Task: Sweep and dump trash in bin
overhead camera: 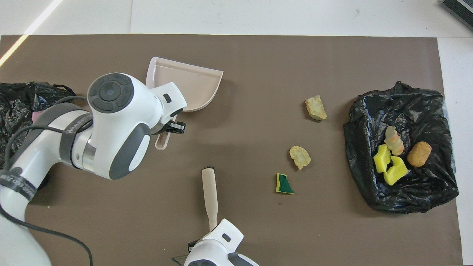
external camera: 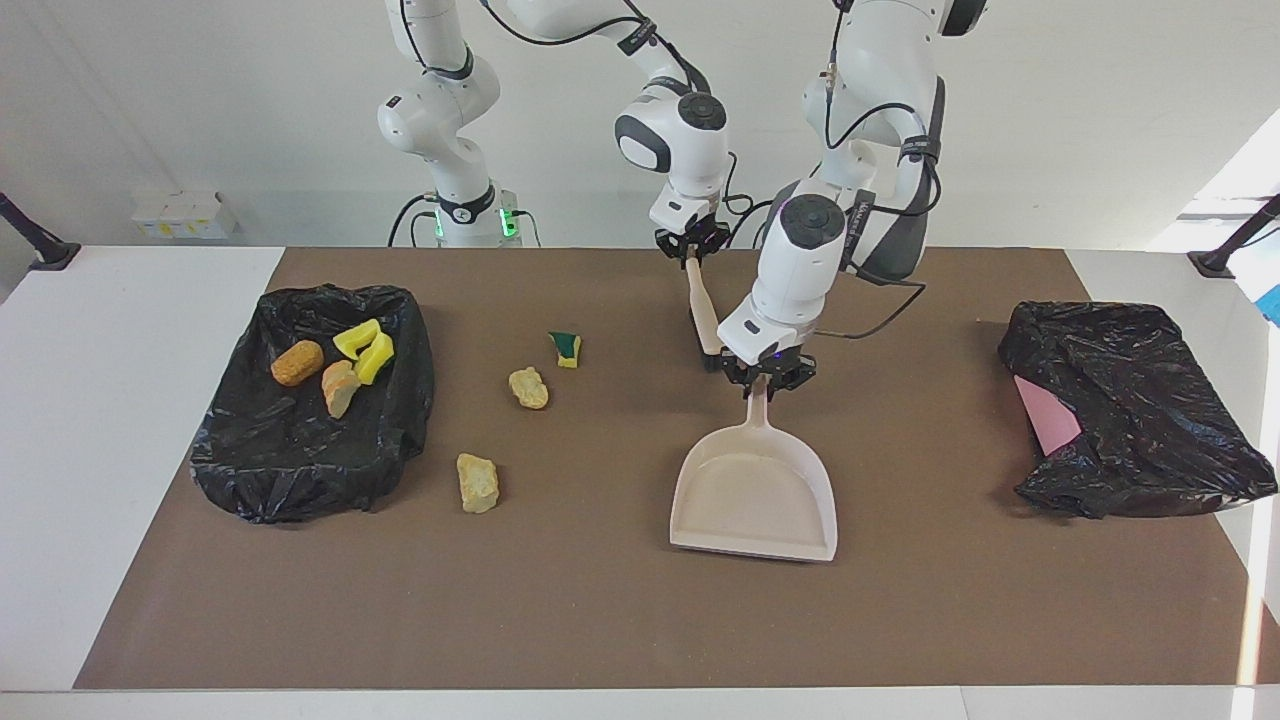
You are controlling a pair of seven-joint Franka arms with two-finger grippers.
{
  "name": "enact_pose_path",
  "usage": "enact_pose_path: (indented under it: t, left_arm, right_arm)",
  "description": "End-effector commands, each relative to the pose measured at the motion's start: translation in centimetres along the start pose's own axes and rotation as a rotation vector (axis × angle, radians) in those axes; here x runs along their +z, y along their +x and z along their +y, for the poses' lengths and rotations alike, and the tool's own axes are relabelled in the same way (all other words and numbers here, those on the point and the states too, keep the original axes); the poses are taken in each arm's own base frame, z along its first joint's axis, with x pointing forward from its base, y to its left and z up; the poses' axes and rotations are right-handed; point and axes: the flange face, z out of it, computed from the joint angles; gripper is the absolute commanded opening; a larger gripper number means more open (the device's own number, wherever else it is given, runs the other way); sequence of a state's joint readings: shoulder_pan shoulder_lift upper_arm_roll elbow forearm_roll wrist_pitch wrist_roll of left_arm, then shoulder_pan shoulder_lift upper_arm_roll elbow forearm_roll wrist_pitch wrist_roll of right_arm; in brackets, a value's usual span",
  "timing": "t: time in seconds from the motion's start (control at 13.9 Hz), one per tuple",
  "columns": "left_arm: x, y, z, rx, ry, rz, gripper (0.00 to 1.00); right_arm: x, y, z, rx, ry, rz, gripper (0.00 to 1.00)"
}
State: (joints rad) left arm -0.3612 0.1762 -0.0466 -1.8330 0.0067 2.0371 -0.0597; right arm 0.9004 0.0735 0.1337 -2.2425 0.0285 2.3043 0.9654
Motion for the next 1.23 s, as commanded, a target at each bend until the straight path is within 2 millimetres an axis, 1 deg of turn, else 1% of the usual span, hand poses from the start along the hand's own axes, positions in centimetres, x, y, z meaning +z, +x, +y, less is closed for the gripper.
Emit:
enact_pose_path:
  t: [0.0,0.07,0.22,0.29,0.36,0.43,0.58,0.65,0.72,0.79,0.87,0.94,1.08,1.15]
  left_arm:
    - [-3.4,-1.9,-3.5,0.157,0.008,-0.027,0.00]
    - [-3.9,-2.4,-4.9,0.225,0.005,-0.049,0.00]
    - [-3.9,-3.2,-6.5,0.380,-0.008,-0.093,0.00]
    - [-3.8,-3.5,-7.5,0.433,-0.015,-0.115,0.00]
    - [-3.8,-3.8,-8.3,0.506,0.003,-0.135,0.00]
    - [-3.8,-4.2,-8.6,0.594,0.024,-0.159,0.00]
    - [-3.6,-5.1,-9.9,0.695,0.011,-0.188,0.00]
    - [-3.4,-5.8,-9.9,0.732,0.005,-0.196,0.00]
    - [-2.9,-6.8,-9.4,0.799,0.021,-0.214,0.00]
    - [-2.6,-7.7,-9.1,0.871,0.035,-0.235,0.00]
    - [-1.9,-8.3,-8.8,0.955,0.025,-0.256,0.00]
    - [-1.5,-9.0,-7.5,1.040,0.030,-0.261,0.00]
    - [0.7,-10.4,-3.6,1.145,0.055,-0.296,0.00]
    - [1.4,-10.6,-1.7,1.188,0.068,-0.280,0.00]
  right_arm:
    - [-0.9,-0.5,0.9,0.054,-0.042,0.058,0.00]
    - [-1.2,-0.7,1.5,0.054,-0.084,0.069,0.00]
    - [-2.5,-0.8,3.5,0.065,-0.111,0.083,0.00]
    - [-3.4,-0.5,4.9,0.085,-0.106,0.094,0.00]
    - [-4.2,-0.5,6.8,0.100,-0.110,0.100,0.00]
    - [-4.8,-0.8,8.6,0.120,-0.124,0.100,0.00]
    - [-5.2,-1.2,11.7,0.159,-0.171,0.082,0.00]
    - [-4.9,-1.5,12.6,0.168,-0.198,0.067,0.00]
    - [-4.6,-1.5,13.5,0.184,-0.218,0.054,0.00]
    - [-4.3,-1.3,14.5,0.206,-0.253,0.029,0.00]
    - [-4.0,-0.9,15.8,0.232,-0.295,-0.004,0.00]
    - [-3.8,-0.4,17.0,0.261,-0.328,-0.032,0.00]
    - [-3.4,0.8,19.3,0.292,-0.370,-0.084,0.00]
    - [-3.0,1.3,20.5,0.319,-0.379,-0.101,0.00]
